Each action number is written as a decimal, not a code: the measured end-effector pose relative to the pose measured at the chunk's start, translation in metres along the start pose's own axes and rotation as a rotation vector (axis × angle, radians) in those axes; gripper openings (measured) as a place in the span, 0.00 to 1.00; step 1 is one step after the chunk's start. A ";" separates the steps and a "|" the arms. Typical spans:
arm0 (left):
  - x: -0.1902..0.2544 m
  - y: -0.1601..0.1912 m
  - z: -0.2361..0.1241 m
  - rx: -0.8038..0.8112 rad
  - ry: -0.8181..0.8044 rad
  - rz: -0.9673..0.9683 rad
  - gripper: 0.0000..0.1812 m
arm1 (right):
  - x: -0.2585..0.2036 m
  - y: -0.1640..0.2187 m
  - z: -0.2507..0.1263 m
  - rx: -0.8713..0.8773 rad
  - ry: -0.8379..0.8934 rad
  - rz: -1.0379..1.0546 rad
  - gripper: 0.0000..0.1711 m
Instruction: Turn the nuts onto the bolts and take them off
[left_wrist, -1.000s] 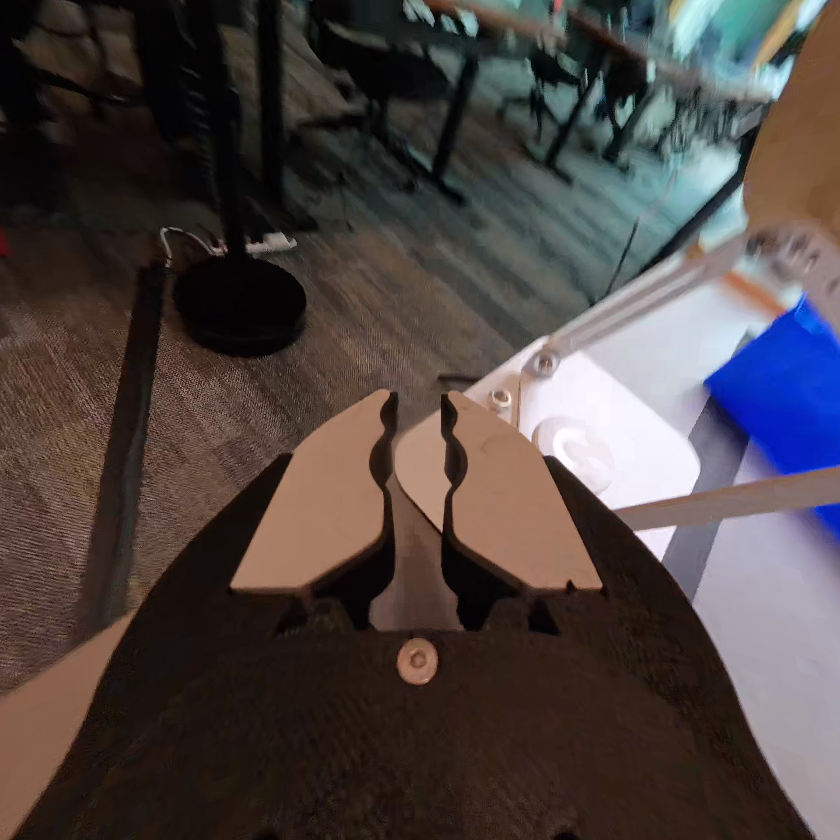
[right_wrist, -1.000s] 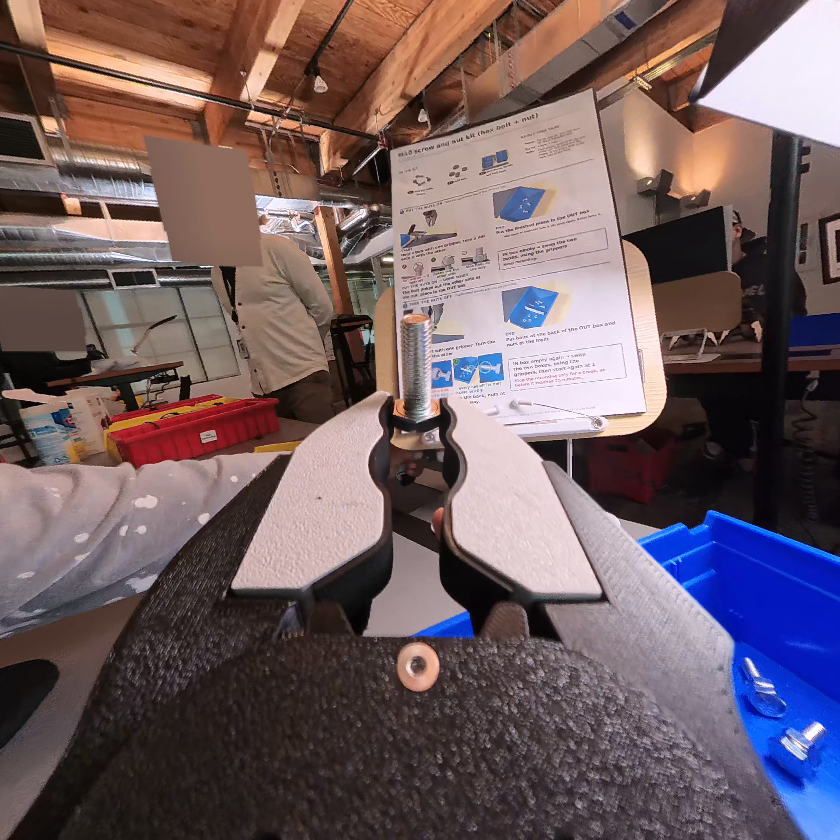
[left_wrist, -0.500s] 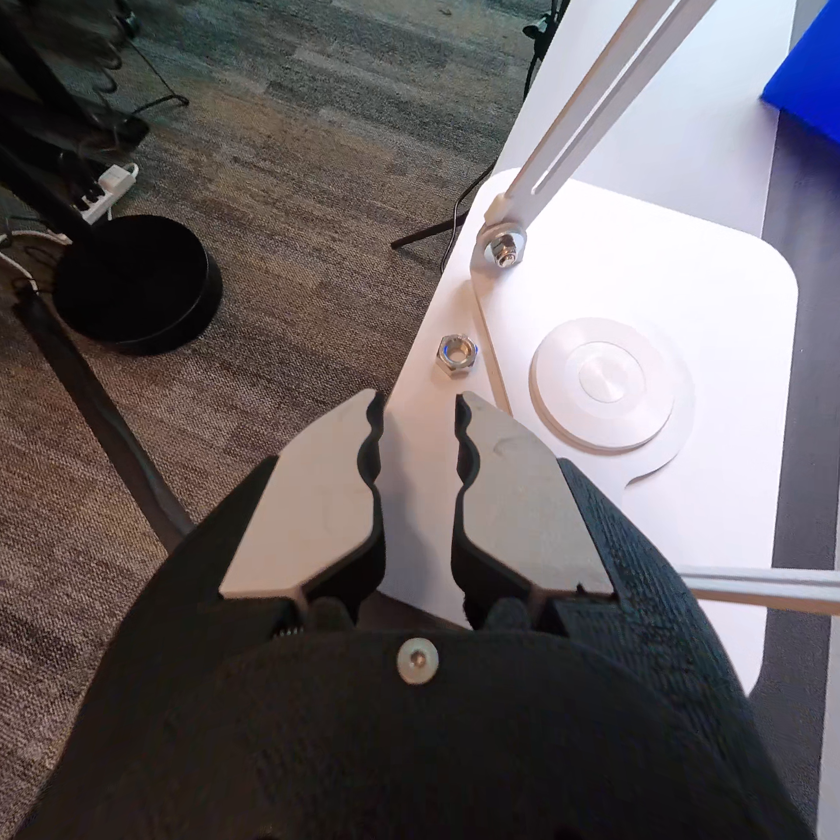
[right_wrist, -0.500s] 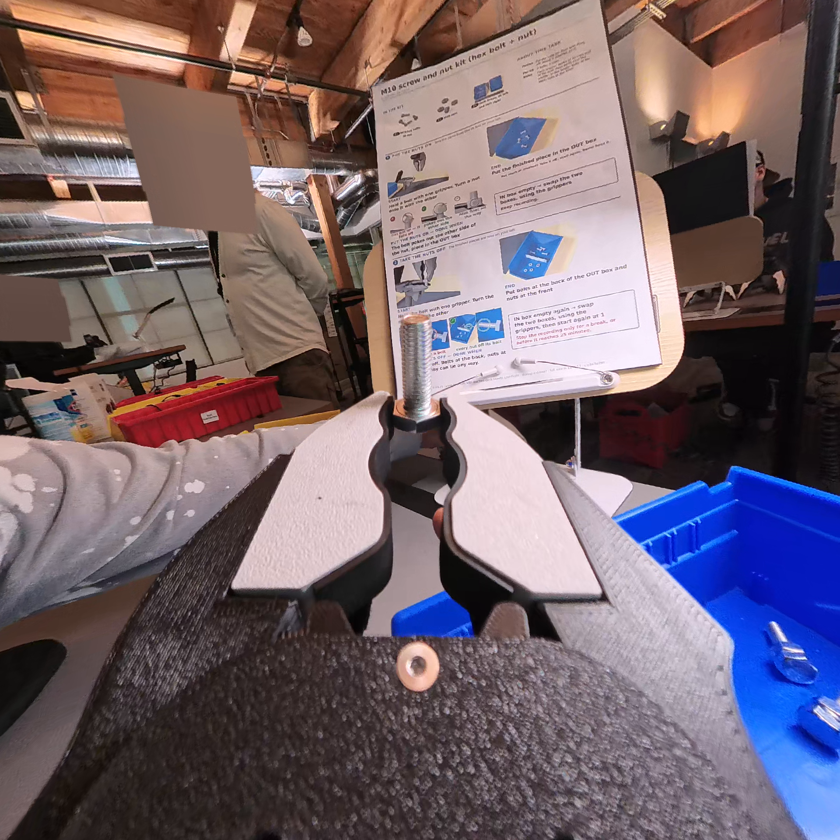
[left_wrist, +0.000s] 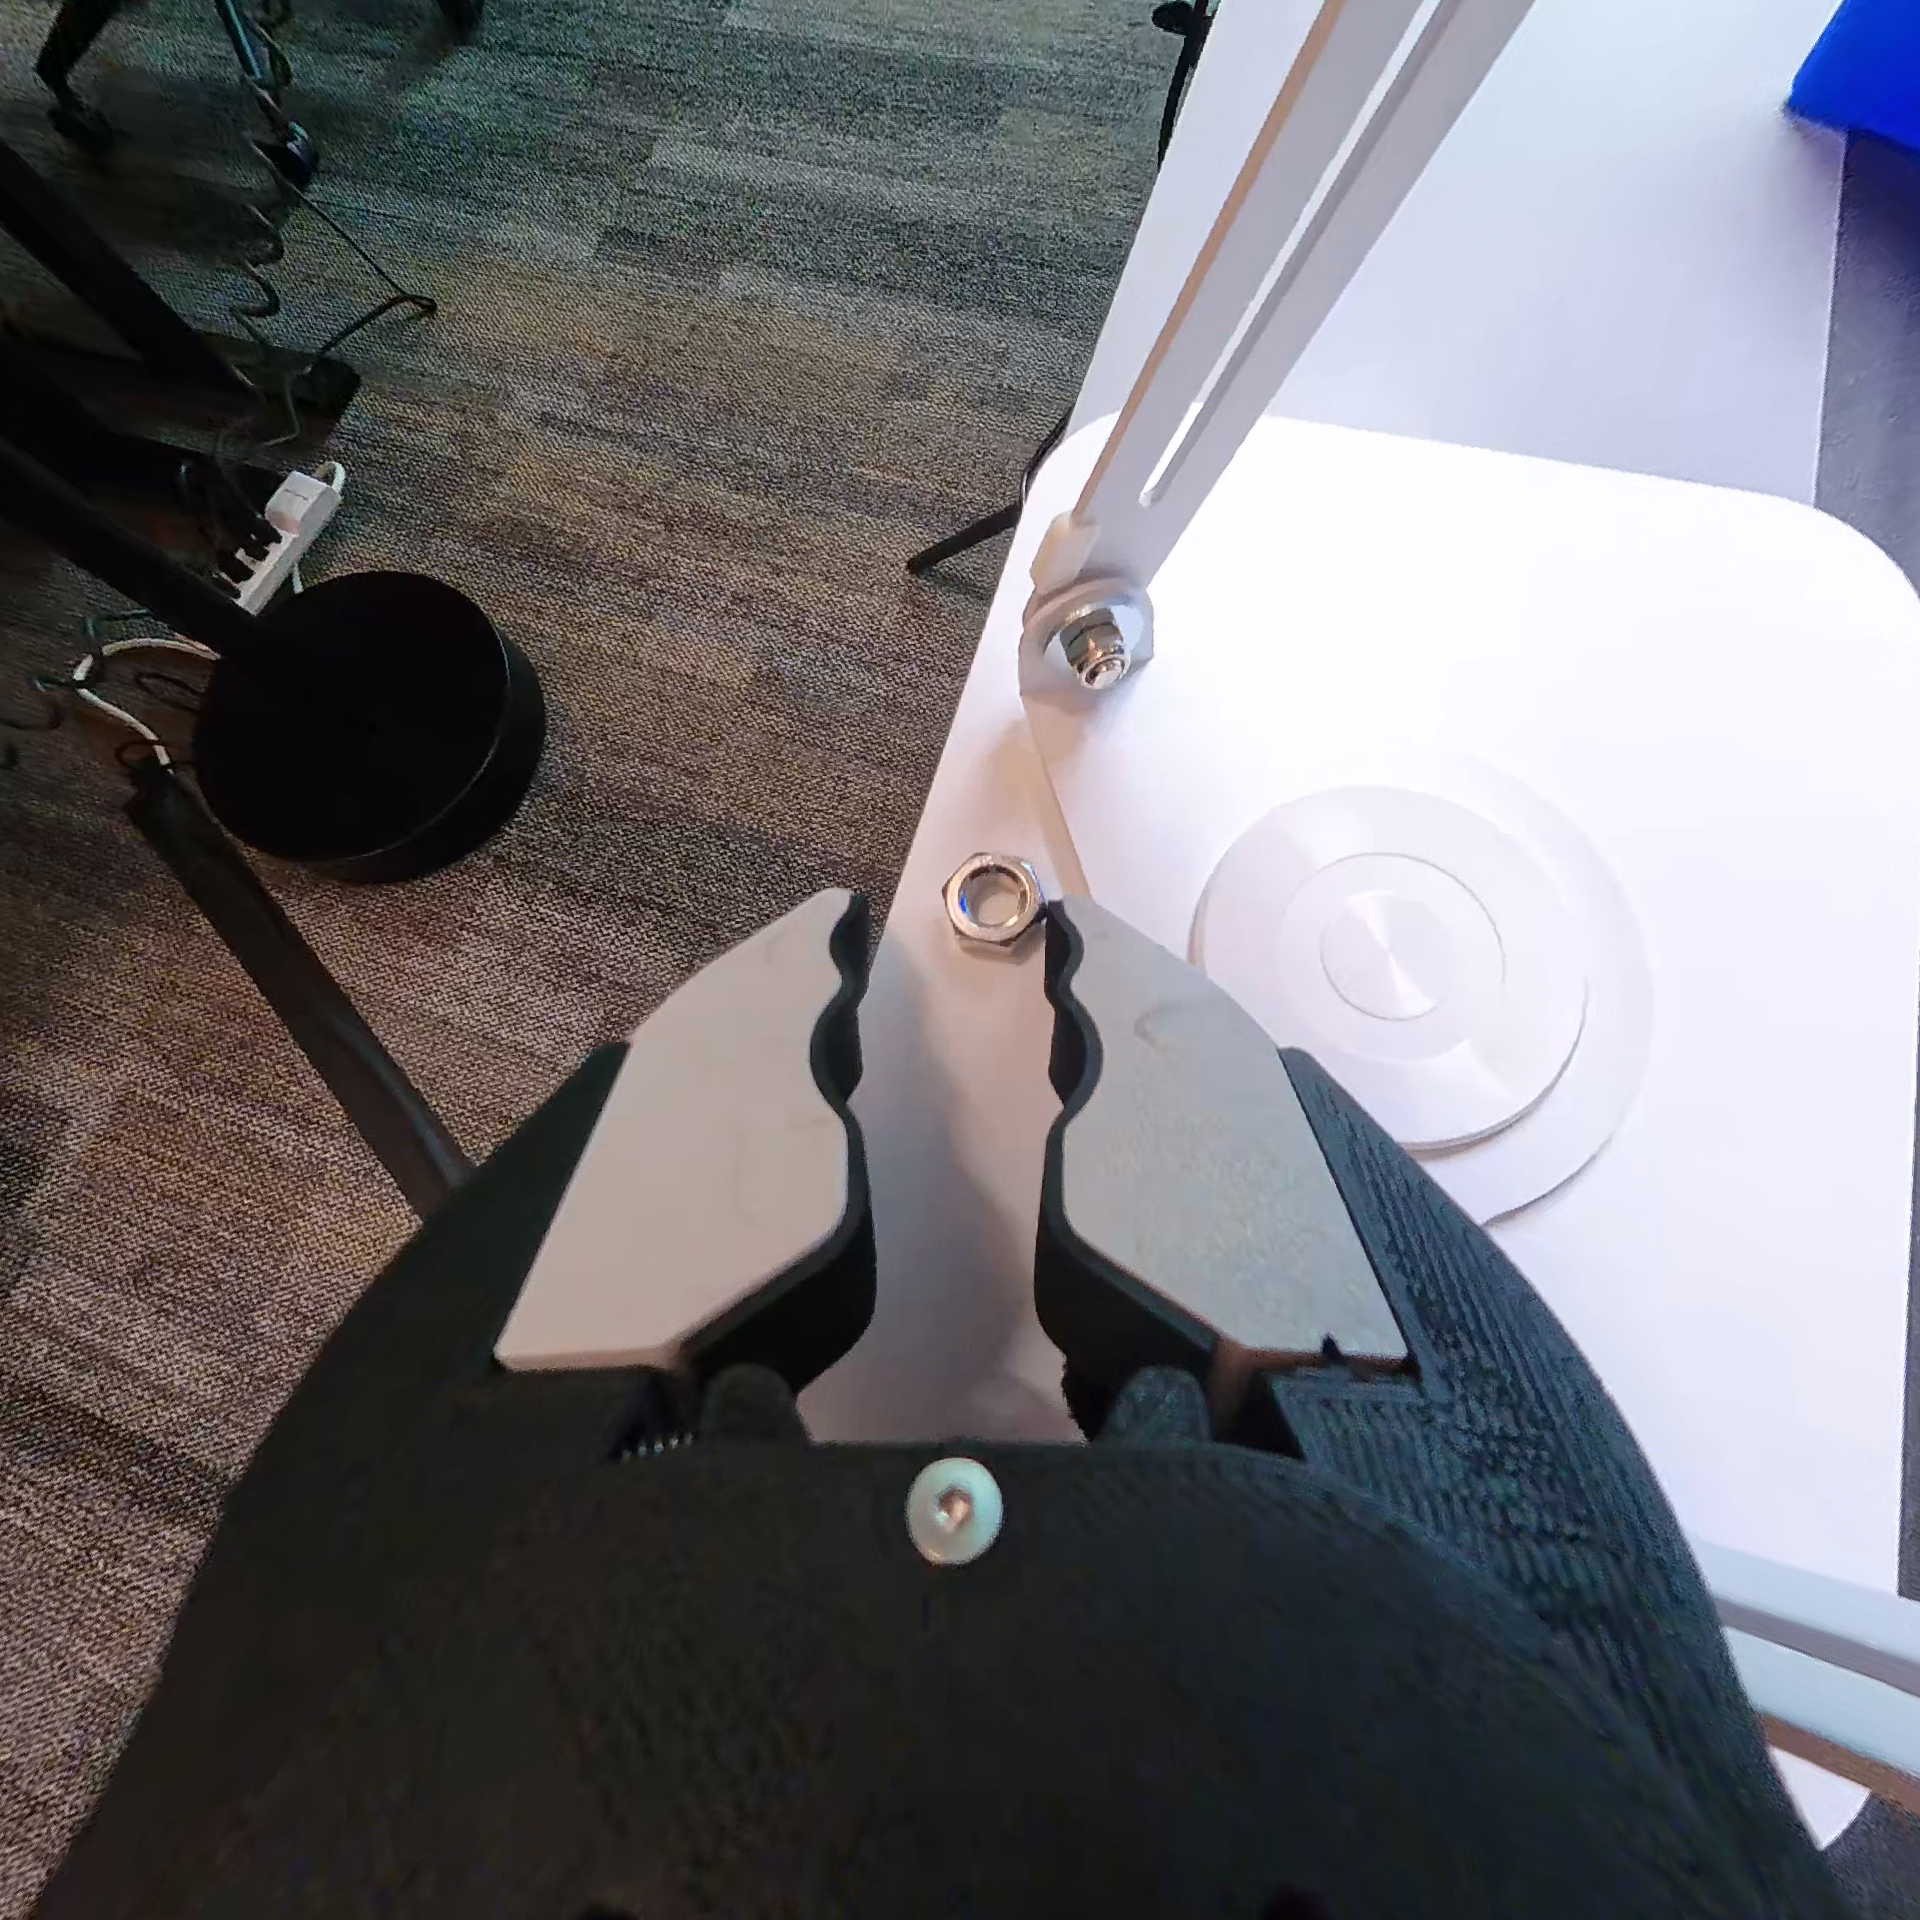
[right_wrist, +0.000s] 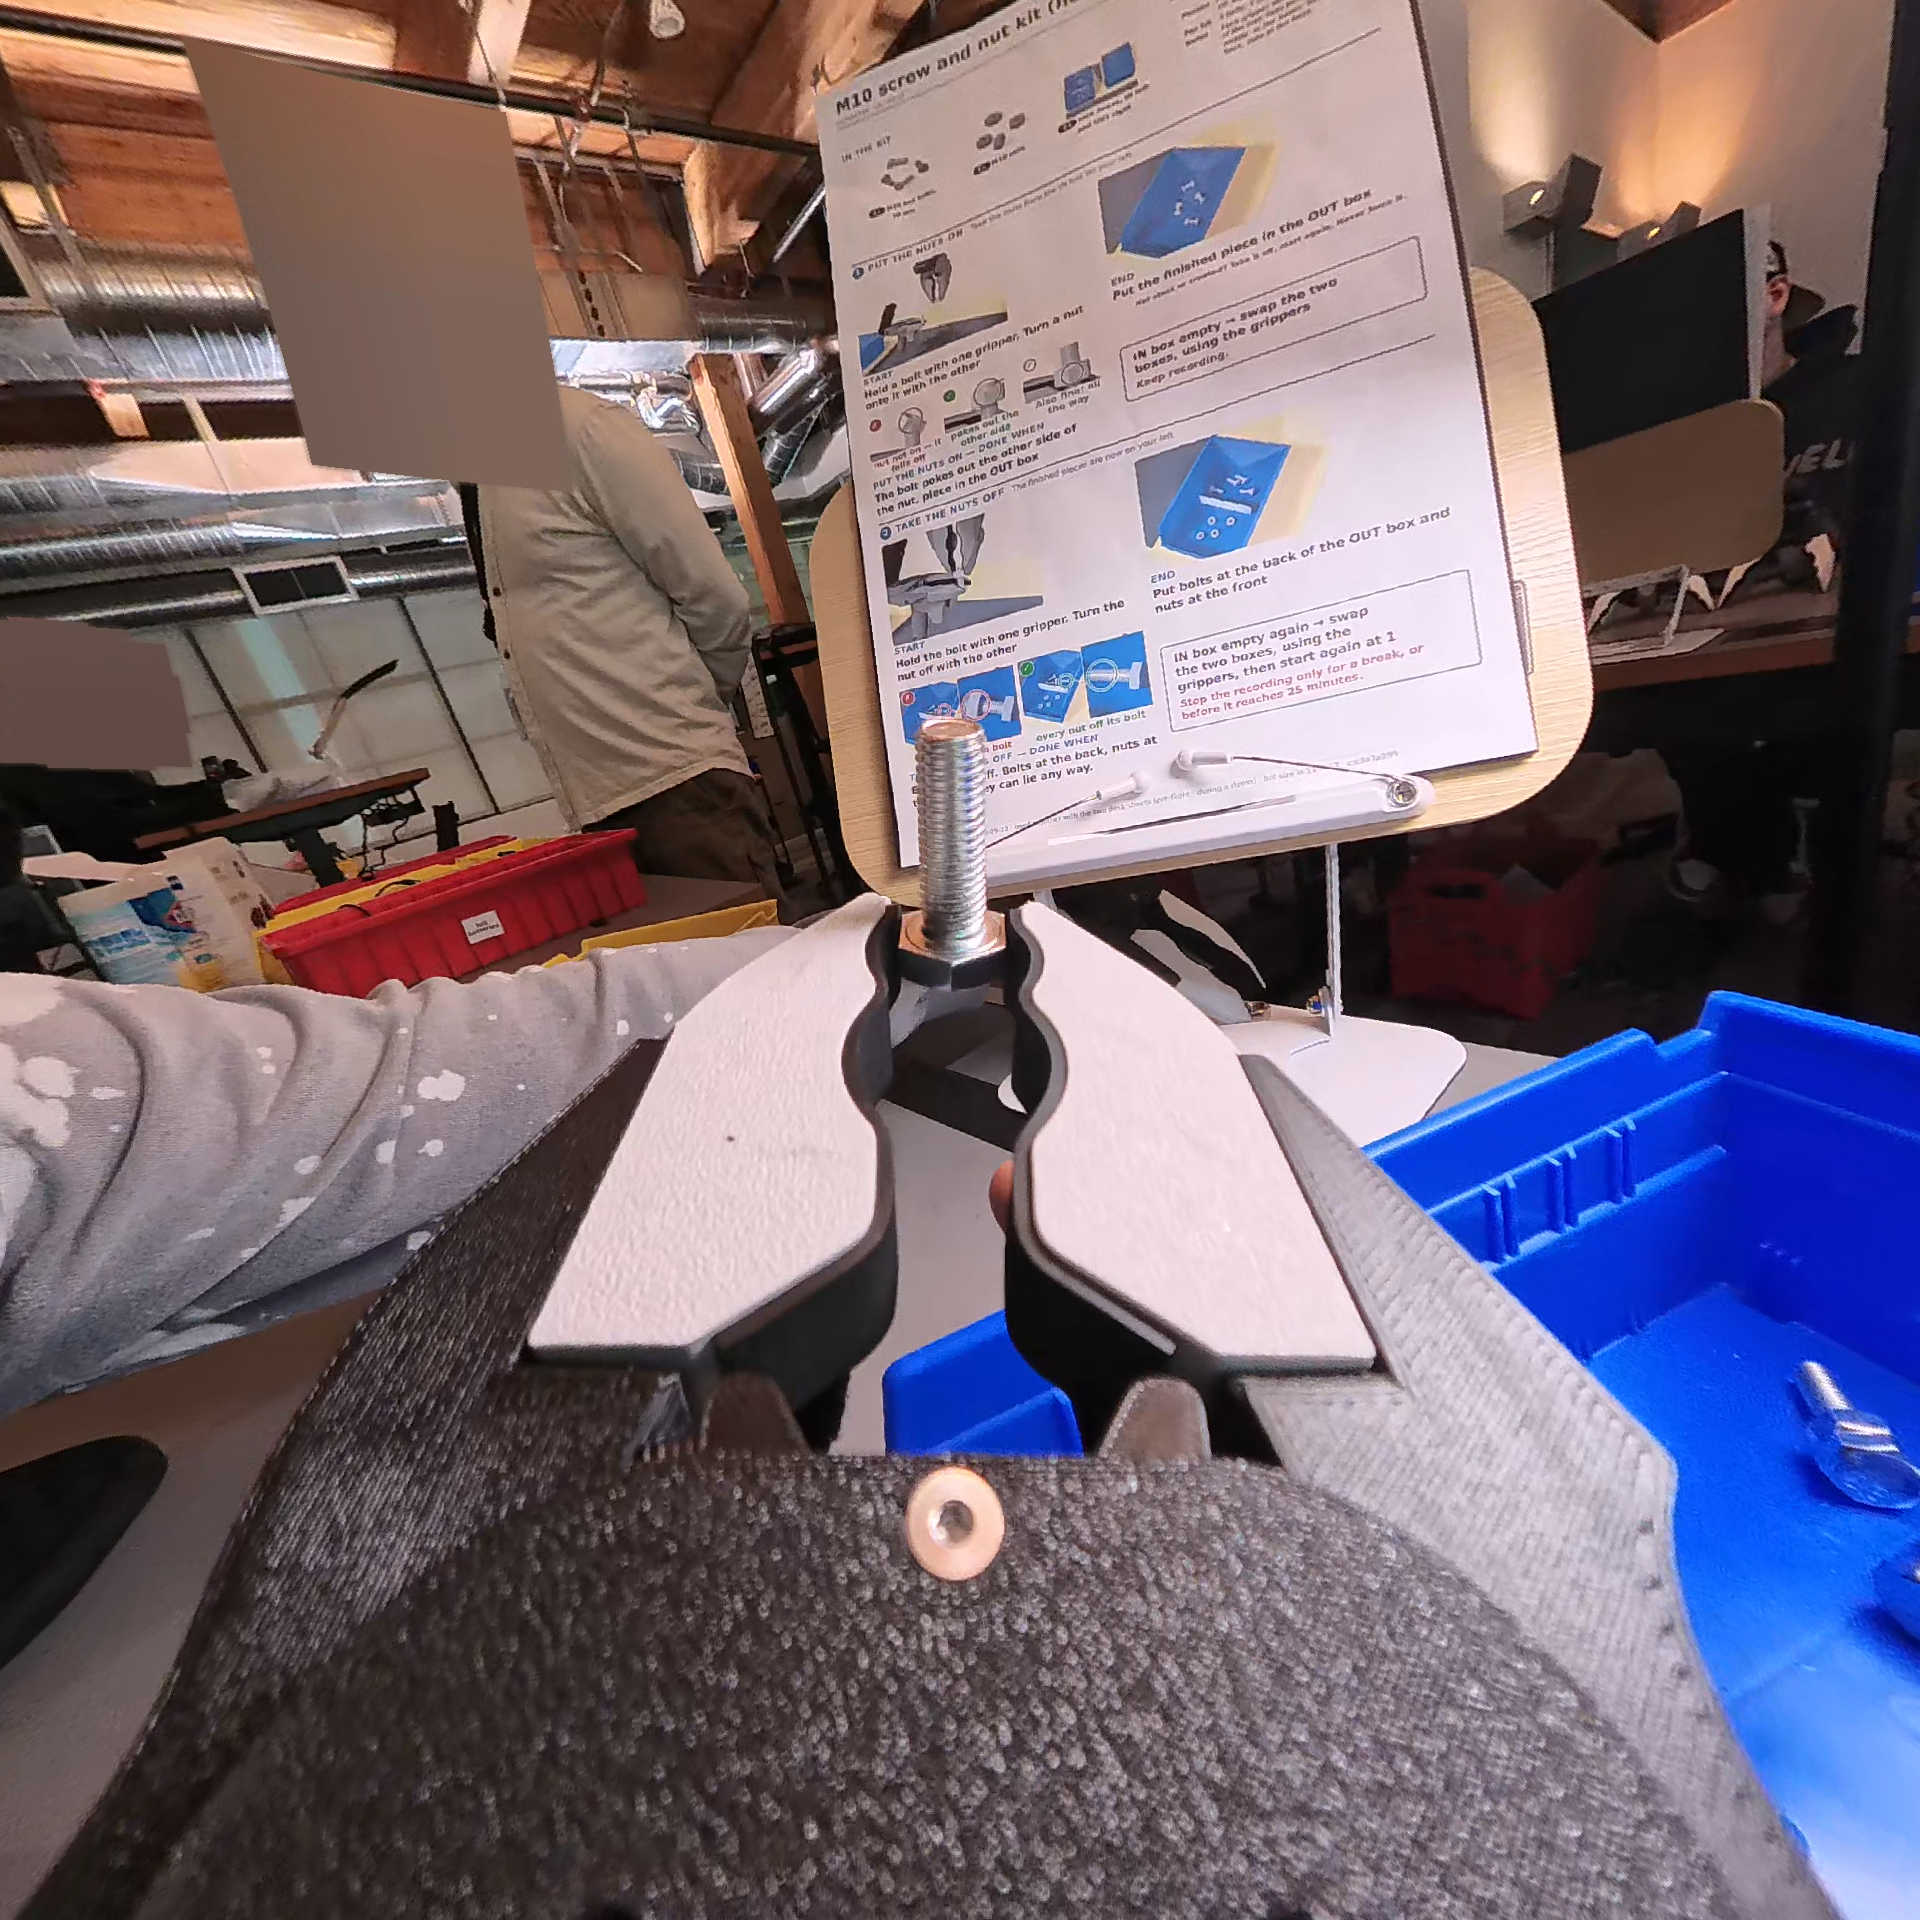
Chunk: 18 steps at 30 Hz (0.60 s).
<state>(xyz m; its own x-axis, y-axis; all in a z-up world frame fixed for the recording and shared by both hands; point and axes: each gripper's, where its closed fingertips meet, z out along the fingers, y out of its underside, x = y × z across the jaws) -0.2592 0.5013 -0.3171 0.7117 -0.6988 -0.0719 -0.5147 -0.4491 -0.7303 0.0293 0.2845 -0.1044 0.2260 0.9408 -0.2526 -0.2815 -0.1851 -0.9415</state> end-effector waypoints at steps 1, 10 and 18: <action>0.000 -0.001 0.001 0.000 0.006 -0.001 0.18 | 0.000 0.000 0.000 -0.001 0.000 0.000 0.11; -0.008 -0.001 0.001 0.002 -0.058 -0.023 0.11 | 0.002 0.002 -0.001 -0.009 0.005 -0.005 0.11; -0.070 0.037 -0.101 -0.060 -0.420 -0.373 0.11 | 0.002 -0.010 -0.006 0.022 0.007 -0.004 0.11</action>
<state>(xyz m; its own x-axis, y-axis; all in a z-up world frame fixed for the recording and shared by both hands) -0.3761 0.4777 -0.2707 0.9735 -0.2104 -0.0891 -0.2091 -0.6627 -0.7191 0.0382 0.2868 -0.0973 0.2338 0.9396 -0.2500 -0.3013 -0.1745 -0.9374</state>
